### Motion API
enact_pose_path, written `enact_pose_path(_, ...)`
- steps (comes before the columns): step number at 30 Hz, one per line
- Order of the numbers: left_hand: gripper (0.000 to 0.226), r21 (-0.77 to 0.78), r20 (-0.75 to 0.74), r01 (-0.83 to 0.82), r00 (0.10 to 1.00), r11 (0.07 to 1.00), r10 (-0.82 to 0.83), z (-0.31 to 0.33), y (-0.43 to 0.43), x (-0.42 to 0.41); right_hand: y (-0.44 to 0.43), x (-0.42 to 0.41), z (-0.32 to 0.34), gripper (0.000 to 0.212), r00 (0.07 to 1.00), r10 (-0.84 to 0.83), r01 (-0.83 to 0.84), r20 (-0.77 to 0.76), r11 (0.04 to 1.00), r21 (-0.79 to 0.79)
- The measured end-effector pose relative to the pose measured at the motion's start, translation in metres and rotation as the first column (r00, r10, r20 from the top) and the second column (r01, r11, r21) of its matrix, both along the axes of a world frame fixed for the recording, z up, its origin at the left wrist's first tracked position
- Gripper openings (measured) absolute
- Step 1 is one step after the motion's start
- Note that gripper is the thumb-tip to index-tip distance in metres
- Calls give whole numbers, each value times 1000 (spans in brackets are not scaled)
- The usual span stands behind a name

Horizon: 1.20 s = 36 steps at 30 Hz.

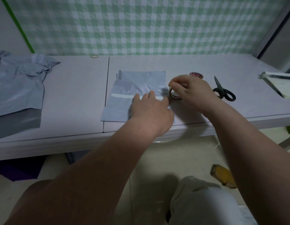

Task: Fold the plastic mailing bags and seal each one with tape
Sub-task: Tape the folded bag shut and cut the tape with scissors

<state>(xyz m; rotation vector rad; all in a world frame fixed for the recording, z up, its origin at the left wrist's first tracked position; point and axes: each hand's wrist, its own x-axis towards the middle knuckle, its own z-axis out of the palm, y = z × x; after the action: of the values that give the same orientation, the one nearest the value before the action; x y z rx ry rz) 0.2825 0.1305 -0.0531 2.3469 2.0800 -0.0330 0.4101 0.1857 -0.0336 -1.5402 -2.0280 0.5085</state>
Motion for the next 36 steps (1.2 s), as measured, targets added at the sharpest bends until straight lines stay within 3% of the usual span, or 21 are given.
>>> enact_pose_path(10,48,-14,-6,-20,1000,1000,20,4,-1,2,-12,-29,-29,24,955,-296,298,-32,948,111)
enact_pose_path(23,48,29,109,-23,994,999,20,-2,-2,-5,-16,-31,-35,31,922,-384,366,56,909,199)
enact_pose_path(36,47,59,170,-198,968,978,185,0,-14,-65,-18,-31,-34,33,916,-392,367,88,905,214)
